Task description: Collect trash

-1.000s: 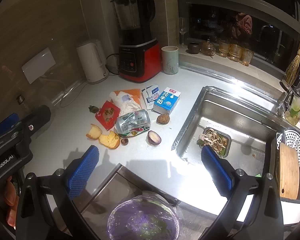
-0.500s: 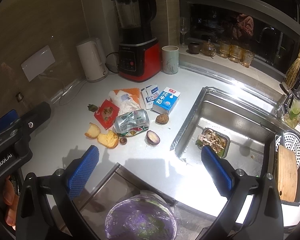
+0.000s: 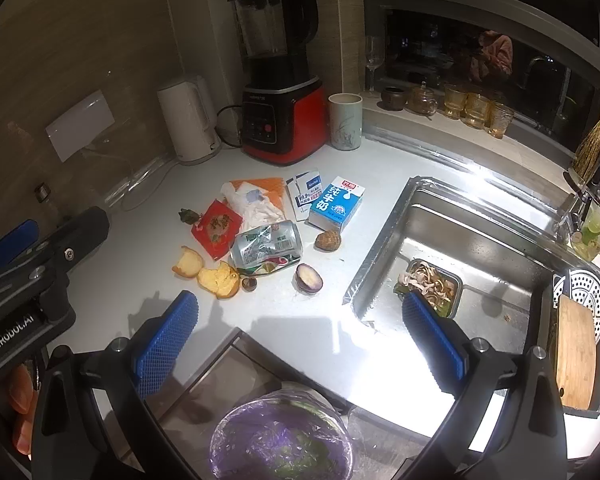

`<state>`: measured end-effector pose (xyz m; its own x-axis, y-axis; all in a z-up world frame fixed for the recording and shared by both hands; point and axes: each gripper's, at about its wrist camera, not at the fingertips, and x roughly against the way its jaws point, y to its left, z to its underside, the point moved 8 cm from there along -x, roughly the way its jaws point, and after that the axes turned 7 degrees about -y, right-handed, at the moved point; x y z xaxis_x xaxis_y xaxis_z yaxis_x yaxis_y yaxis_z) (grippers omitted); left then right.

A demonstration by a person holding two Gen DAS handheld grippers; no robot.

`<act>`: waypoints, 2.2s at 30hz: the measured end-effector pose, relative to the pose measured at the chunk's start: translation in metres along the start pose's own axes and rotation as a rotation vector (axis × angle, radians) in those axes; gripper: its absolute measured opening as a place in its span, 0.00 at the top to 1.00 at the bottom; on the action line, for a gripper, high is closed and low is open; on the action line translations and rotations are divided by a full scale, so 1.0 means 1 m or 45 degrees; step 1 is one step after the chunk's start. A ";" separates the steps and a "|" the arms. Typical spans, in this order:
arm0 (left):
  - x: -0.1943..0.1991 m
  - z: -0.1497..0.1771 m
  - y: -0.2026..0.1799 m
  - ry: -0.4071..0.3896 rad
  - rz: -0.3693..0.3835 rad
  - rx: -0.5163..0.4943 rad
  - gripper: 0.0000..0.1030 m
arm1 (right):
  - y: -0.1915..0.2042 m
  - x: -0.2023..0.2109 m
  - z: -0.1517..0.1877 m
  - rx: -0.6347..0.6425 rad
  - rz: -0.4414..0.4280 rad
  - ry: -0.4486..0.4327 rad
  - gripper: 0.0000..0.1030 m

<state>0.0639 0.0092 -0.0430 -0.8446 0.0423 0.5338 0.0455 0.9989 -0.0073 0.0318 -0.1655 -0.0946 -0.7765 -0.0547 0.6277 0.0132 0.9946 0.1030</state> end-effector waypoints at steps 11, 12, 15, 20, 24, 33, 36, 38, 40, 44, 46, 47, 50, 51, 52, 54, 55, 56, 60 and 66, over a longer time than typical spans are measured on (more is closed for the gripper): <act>0.000 0.001 0.004 0.003 -0.004 0.004 0.07 | 0.003 -0.002 -0.001 0.006 -0.005 0.006 0.02; 0.000 0.002 0.005 0.004 -0.005 0.007 0.07 | 0.003 -0.003 -0.001 0.004 -0.006 0.007 0.02; -0.001 0.004 0.007 0.007 -0.008 0.008 0.07 | 0.006 -0.004 -0.001 0.005 -0.006 0.009 0.02; -0.001 0.004 0.007 0.007 -0.010 0.009 0.07 | 0.006 -0.005 -0.001 0.004 -0.009 0.010 0.02; -0.001 0.004 0.006 0.009 -0.009 0.008 0.07 | 0.006 -0.006 -0.001 0.002 -0.010 0.015 0.02; -0.005 0.005 0.009 0.017 -0.009 0.011 0.07 | 0.010 -0.010 0.000 0.005 -0.014 0.020 0.02; -0.007 0.006 0.009 0.018 -0.009 0.010 0.07 | 0.010 -0.011 0.000 0.003 -0.012 0.020 0.02; -0.007 0.006 0.009 0.019 -0.009 0.010 0.07 | 0.009 -0.013 0.001 -0.001 -0.012 0.023 0.02; -0.008 0.007 0.009 0.021 -0.008 0.009 0.07 | 0.009 -0.014 0.002 -0.004 -0.010 0.025 0.02; -0.010 0.009 0.008 0.024 -0.007 0.008 0.07 | 0.007 -0.014 0.003 -0.004 -0.010 0.027 0.02; -0.010 0.008 0.007 0.025 -0.008 0.007 0.07 | 0.007 -0.014 0.003 -0.005 -0.010 0.031 0.02; -0.011 0.008 0.006 0.028 -0.008 0.005 0.07 | 0.006 -0.015 0.004 -0.006 -0.011 0.033 0.02; -0.013 0.008 0.004 0.028 -0.011 0.001 0.07 | 0.007 -0.017 0.005 -0.002 -0.013 0.041 0.02; -0.015 0.007 0.004 0.021 -0.019 -0.005 0.07 | 0.006 -0.018 0.005 0.000 -0.011 0.042 0.02; -0.016 0.007 0.004 0.018 -0.027 -0.010 0.07 | 0.006 -0.020 0.004 0.002 -0.011 0.043 0.02; -0.022 0.007 0.006 0.027 -0.033 -0.006 0.07 | 0.006 -0.025 0.003 0.005 -0.016 0.042 0.02; -0.026 0.007 0.008 0.036 -0.032 -0.001 0.07 | 0.006 -0.029 0.002 0.007 -0.014 0.043 0.02; -0.030 0.006 0.010 0.044 -0.030 0.002 0.07 | 0.006 -0.033 0.001 0.009 -0.012 0.043 0.02; -0.056 0.011 0.020 0.078 -0.043 -0.002 0.07 | 0.007 -0.062 0.006 0.041 -0.018 0.066 0.02; -0.109 0.044 0.041 0.154 -0.062 -0.049 0.07 | 0.007 -0.127 0.027 0.133 -0.048 0.115 0.02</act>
<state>0.1344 0.0462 -0.1386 -0.7757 -0.0112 0.6310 0.0285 0.9982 0.0527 0.1136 -0.1488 -0.1940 -0.7154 -0.0949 0.6923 -0.0837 0.9952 0.0500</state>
